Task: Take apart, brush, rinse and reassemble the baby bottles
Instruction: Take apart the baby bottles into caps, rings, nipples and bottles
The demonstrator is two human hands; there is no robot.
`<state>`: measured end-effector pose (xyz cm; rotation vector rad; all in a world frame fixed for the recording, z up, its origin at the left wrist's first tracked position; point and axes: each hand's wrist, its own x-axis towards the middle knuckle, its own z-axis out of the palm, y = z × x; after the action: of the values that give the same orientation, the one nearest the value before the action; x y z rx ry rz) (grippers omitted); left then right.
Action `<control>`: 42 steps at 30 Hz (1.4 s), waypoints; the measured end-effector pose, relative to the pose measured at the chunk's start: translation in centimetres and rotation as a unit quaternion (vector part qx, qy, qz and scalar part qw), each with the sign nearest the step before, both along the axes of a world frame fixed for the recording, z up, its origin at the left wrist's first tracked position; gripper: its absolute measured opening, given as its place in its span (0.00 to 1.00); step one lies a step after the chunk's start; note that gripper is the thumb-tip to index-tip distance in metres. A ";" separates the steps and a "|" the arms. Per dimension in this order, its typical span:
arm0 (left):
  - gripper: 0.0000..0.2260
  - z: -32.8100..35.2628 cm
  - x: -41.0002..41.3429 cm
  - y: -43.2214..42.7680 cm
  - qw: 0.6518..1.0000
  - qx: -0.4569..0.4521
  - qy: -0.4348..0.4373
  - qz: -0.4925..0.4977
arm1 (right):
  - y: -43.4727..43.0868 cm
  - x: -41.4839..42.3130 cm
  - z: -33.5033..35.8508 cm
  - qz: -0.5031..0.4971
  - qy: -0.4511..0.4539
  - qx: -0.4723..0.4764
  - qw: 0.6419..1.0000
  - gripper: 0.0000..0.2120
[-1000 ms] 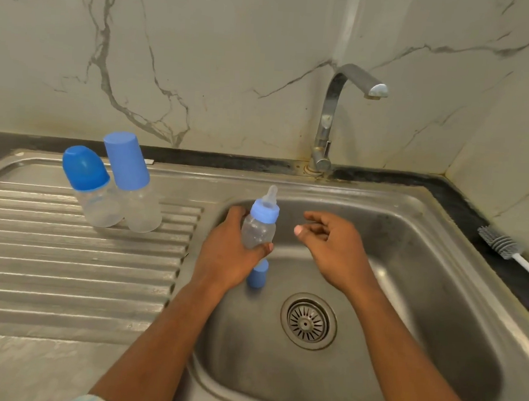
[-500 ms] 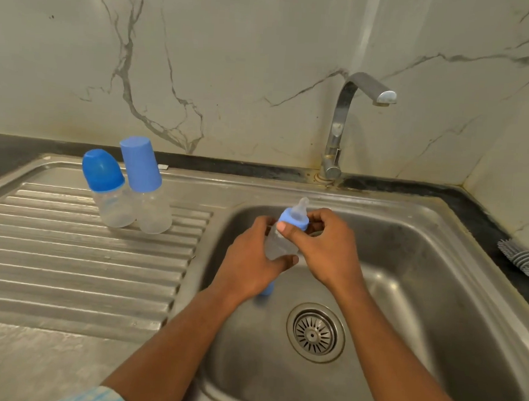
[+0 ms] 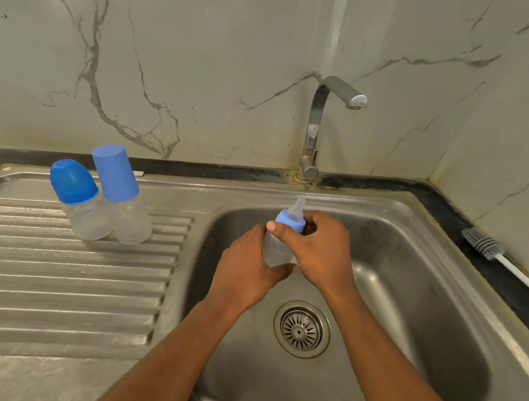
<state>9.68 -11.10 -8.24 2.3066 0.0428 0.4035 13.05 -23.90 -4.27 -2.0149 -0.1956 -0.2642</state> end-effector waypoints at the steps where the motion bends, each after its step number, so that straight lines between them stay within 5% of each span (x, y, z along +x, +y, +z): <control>1: 0.27 0.2 0.0 0.1 1.000 -0.011 0.002 -0.006 | -0.1 0.1 0.1 0.008 -0.010 0.005 1.000 0.16; 7: 0.27 0.7 -0.2 1.0 0.992 -0.081 0.050 -0.078 | -1.7 0.2 1.0 0.143 -0.001 0.020 0.990 0.08; 11: 0.25 0.9 0.0 1.7 0.984 -0.130 0.087 -0.090 | -3.0 0.3 1.2 0.254 0.064 0.025 0.965 0.14; 21: 0.22 -0.2 0.4 2.0 0.991 -0.106 0.074 -0.028 | -2.8 2.1 0.2 0.113 0.026 0.077 0.990 0.24; 27: 0.26 -0.6 0.5 1.6 0.997 -0.047 0.066 -0.016 | -0.8 1.3 -0.3 0.126 0.029 0.010 0.992 0.33; 33: 0.24 -0.4 0.6 1.7 0.996 -0.041 0.080 -0.007 | -1.2 2.1 -0.7 0.169 0.053 0.076 0.981 0.34; 42: 0.23 -0.2 0.4 1.7 0.995 -0.030 0.097 0.004 | -1.0 1.6 -0.3 0.150 0.055 0.037 0.987 0.30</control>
<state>10.08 -9.40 -8.41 2.2795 0.1591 0.1782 14.61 -24.93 -4.53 -1.8900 -0.4086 0.0288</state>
